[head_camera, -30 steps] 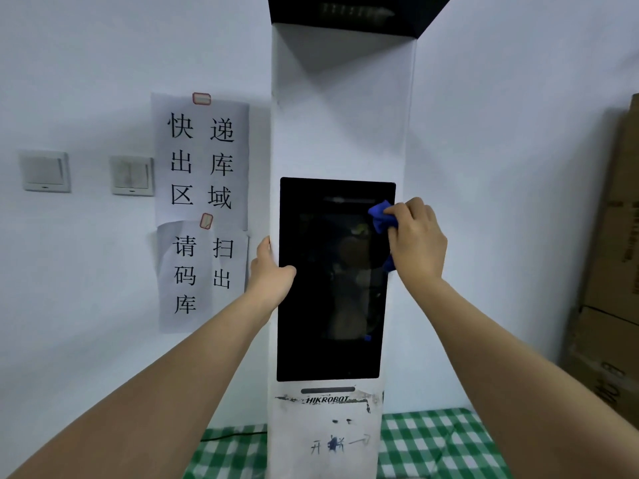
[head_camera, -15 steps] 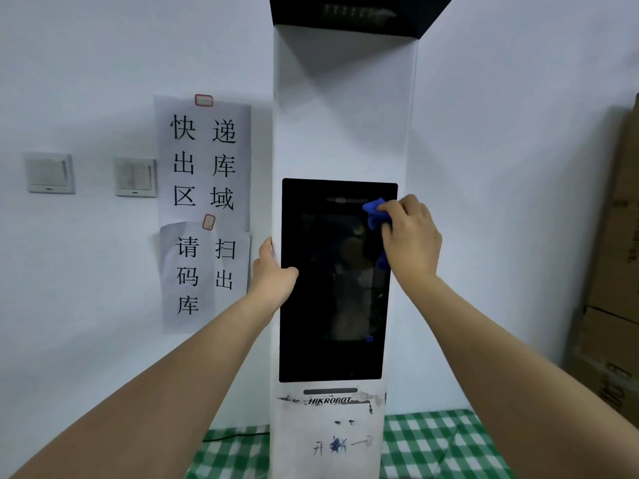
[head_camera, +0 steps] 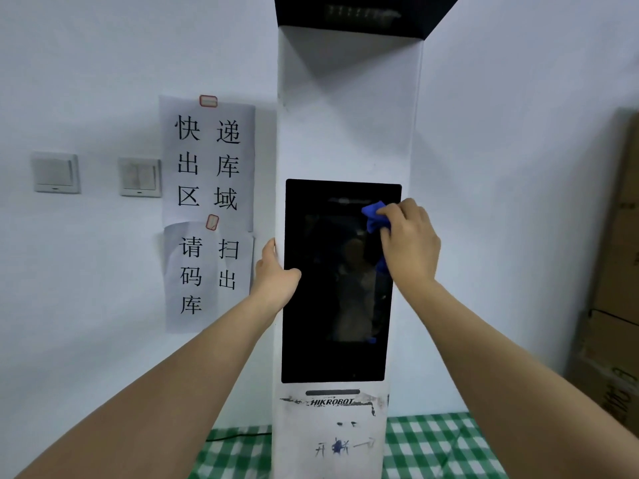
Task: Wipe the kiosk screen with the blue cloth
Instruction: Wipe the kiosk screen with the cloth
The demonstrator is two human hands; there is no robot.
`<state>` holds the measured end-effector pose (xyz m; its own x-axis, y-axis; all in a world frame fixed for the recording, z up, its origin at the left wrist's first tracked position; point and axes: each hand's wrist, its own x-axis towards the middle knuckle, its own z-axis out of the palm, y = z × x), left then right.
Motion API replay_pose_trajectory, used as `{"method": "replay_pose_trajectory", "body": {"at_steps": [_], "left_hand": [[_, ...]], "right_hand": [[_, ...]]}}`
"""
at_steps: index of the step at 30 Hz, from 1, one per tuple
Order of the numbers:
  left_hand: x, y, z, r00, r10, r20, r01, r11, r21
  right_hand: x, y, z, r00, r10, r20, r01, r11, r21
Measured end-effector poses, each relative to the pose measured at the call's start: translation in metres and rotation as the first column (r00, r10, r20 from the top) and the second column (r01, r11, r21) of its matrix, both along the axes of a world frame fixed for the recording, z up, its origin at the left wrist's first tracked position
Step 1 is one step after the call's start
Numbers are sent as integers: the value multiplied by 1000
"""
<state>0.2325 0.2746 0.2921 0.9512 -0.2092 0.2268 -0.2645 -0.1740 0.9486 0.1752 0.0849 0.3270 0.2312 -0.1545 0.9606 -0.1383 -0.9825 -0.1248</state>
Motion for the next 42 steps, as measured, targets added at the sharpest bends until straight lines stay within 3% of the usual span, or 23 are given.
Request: {"method": "replay_pose_trajectory", "body": {"at_steps": [3,6,8,13,16,18,20,22,26,28,31,35,40,42], "left_hand": [[3,2,-1,1000,-3,-1,3,1000,4],[2,2,-1,1000,-14,-1,14,1000,3],[-1,2,-1,1000,-18,8,18,1000,-4],[0,4,-1,1000,-31,5,31,999,-19],[1,5,-2,999,-51,6,52,999,-16],[1,7,-2,998,-68,-7,68,998,-19],[-1,10,-2,995,-93,-23,92,995,-22],[-3,13,-3,992,-119,-31,119,993,-24],[-5,18,-7,986,-159,-57,158,987,-25],[-6,19,-9,986,-156,-59,155,988,-22],[-6,18,-10,988,-144,-51,143,989,-30],[-3,22,-10,979,-192,-69,191,981,-19],[-6,27,-10,969,-233,-78,232,972,-21],[-7,26,-11,973,-221,-65,220,975,-26]], "right_hand": [[6,10,-19,996,23,-86,-41,977,-211],[-2,-7,-30,984,-12,-179,-73,885,-459],[-9,-19,-20,990,-3,-143,-55,914,-403],[4,8,5,1000,17,6,-17,1000,10],[13,28,-4,999,37,-40,-43,984,-176],[13,27,-18,993,5,-122,-55,910,-411],[8,17,-20,985,-41,-167,-52,855,-516],[3,6,-13,989,-61,-132,-6,888,-459],[6,18,-7,999,-35,-35,28,981,-191],[13,42,-14,999,-15,-46,5,978,-211],[24,71,-32,989,15,-150,-74,918,-391],[22,58,-32,978,3,-207,-110,856,-505],[22,55,-13,998,60,-35,-67,972,-225],[28,71,-16,996,88,-22,-91,976,-197]]}}
